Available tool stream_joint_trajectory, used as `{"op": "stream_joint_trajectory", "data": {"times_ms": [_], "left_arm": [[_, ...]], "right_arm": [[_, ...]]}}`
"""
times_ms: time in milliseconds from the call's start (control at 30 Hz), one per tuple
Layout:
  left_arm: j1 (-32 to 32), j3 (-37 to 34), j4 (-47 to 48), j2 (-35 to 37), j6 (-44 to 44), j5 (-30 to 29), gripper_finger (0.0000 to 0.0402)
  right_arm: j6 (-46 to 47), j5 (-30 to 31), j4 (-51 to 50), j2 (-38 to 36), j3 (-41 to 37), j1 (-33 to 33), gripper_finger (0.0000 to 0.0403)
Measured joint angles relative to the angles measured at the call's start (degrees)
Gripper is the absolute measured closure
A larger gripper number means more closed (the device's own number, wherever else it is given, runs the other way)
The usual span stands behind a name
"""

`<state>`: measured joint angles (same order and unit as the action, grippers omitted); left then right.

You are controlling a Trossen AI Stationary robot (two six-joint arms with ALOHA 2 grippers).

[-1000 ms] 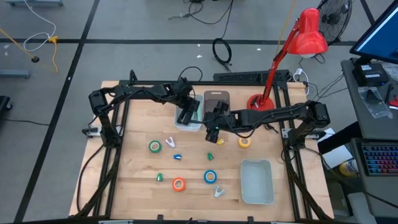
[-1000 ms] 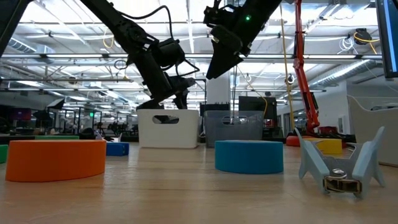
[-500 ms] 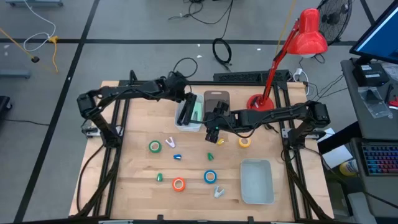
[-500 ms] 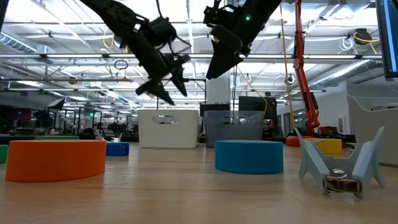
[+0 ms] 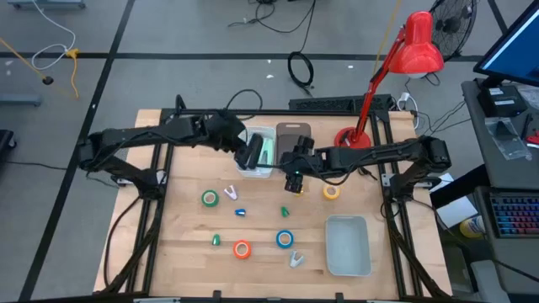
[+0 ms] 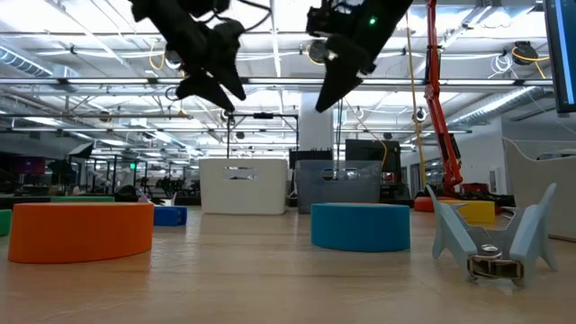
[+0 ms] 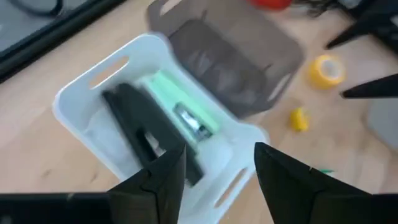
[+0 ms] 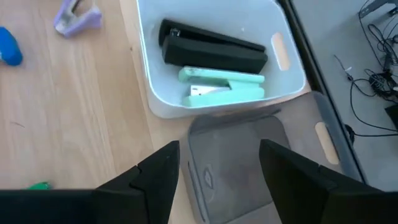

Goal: Pick and place Stapler, Stapler remover, tape
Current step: Put the blue stapler into the white bin

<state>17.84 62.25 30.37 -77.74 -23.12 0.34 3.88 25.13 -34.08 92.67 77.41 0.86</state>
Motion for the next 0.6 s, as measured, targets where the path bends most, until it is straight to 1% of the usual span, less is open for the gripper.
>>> {"op": "stream_joint_trajectory", "data": {"times_ms": [67, 167, 233, 300, 467, 533, 600], "left_arm": [[-1.77, -3.13, -1.67, 2.94, -0.12, -0.04, 0.0220], [-4.25, -8.31, -7.39, 7.74, -0.75, 0.05, 0.0229], [-5.98, -12.04, -10.20, 10.87, -2.64, -0.03, 0.0234], [-7.62, -15.92, -13.43, 14.35, -4.44, -0.58, 0.0238], [-12.24, -24.71, -21.08, 21.83, -8.06, -2.31, 0.0245], [-13.90, -27.62, -25.65, 24.18, -8.87, -3.84, 0.0245], [-15.15, -30.48, -27.95, 26.45, -8.94, -5.13, 0.0245]], "right_arm": [[-0.06, -0.80, -1.86, -2.21, -0.11, 0.00, 0.0190], [-0.01, -6.39, -0.93, -5.59, -0.70, -0.09, 0.0190], [-0.02, -10.72, 0.67, -8.34, -3.46, -0.09, 0.0190], [1.36, -13.46, 4.56, -11.47, -7.65, -0.04, 0.0190], [9.47, -13.38, 10.01, -22.12, -20.51, -0.10, 0.0190], [11.47, -13.44, 12.01, -27.07, -25.28, -0.05, 0.0191], [12.24, -14.34, 15.57, -31.92, -29.31, -0.02, 0.0190]]}}
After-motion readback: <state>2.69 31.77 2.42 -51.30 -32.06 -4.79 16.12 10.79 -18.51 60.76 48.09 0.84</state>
